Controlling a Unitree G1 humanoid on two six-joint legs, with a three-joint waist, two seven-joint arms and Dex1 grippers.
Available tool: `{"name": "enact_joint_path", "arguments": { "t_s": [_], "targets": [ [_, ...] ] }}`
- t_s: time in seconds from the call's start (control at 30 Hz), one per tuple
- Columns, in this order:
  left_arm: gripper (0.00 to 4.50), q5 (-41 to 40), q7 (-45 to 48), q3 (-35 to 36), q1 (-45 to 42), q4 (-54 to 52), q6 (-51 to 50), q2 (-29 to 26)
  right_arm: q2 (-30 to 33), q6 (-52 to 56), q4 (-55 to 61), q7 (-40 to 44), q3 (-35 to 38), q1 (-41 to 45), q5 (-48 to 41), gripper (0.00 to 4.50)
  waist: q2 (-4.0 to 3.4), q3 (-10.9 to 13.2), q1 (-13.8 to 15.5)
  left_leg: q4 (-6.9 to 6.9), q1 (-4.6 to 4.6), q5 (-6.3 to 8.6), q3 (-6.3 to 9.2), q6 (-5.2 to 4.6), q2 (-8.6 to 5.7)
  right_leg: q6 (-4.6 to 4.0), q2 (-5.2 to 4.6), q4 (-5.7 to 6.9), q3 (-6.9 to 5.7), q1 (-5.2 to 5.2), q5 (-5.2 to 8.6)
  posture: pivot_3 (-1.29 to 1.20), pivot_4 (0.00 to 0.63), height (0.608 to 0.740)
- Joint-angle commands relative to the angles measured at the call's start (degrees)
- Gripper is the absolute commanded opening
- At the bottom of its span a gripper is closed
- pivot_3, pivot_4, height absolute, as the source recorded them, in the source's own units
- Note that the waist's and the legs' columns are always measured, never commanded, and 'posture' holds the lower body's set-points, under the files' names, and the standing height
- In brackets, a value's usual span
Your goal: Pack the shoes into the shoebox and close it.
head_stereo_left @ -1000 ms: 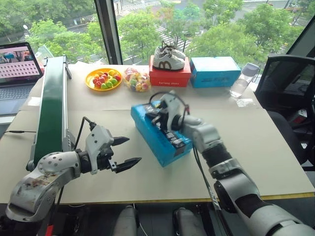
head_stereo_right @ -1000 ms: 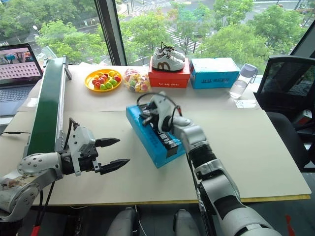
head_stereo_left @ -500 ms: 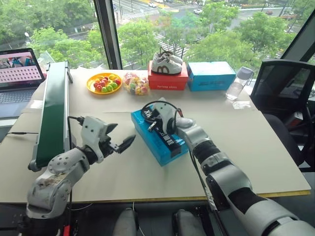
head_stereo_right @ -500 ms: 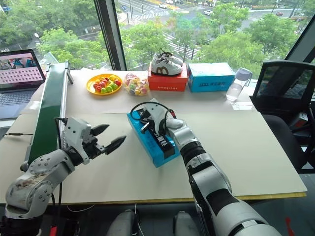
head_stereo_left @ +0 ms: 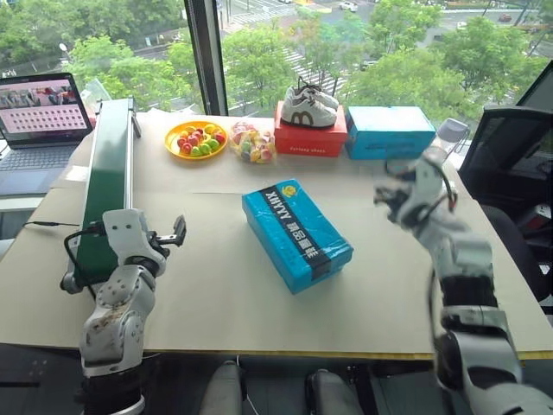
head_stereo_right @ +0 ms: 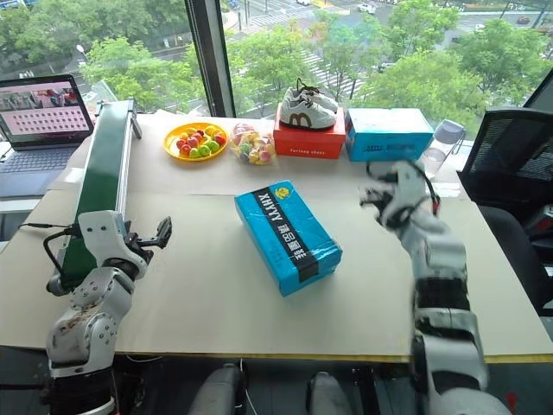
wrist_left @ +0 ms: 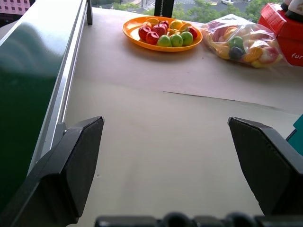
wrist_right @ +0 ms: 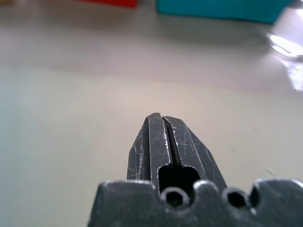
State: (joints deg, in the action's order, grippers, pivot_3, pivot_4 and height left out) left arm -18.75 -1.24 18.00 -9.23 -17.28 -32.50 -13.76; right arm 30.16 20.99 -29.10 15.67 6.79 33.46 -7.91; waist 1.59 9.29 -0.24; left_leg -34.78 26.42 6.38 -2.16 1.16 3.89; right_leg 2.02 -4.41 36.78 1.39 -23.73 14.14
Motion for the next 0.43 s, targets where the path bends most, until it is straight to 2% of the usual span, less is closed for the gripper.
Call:
{"name": "enact_joint_path", "arguments": {
  "t_s": [0.03,0.17,0.27,0.43],
  "targets": [
    [4.5,1.39,-0.95,-0.45,-1.44,0.78,2.85,1.34,0.0,-5.7,-0.47,-3.06,2.96,1.28,0.84,0.09,0.01,0.0,-1.02,0.01,-0.02,0.0,0.0,0.0,0.01,0.0,0.05,0.01,0.07,-0.03,0.0,0.0,0.15,0.736],
    [4.5,2.27,-1.73,-1.12,-2.4,2.43,3.7,2.77,-0.9,-7.71,-1.77,-4.79,3.43,0.27,2.26,0.09,0.02,0.01,-1.47,0.01,-0.04,0.0,0.0,-0.01,0.01,0.05,0.11,0.05,0.2,-0.05,-0.02,0.0,0.15,0.736],
    [4.5,2.64,-1.53,-2.38,-2.9,3.24,4.83,3.94,-3.11,-6.9,-1.29,-5.91,6.87,0.06,-0.81,0.09,0.02,0.01,-1.28,-0.01,-0.04,0.0,-0.02,-0.01,-0.01,0.1,0.1,0.02,0.23,-0.02,-0.04,0.0,0.15,0.736],
    [4.5,3.08,-0.55,-3.47,-3.28,4.68,5.55,4.28,-3.11,-7.59,-1.88,-7.37,7.89,-0.47,-0.19,0.09,0.02,0.01,-0.65,-0.03,-0.04,0.0,-0.04,-0.01,-0.02,0.12,0.08,0.0,0.23,0.0,-0.05,0.0,0.15,0.736]
  ]
}}
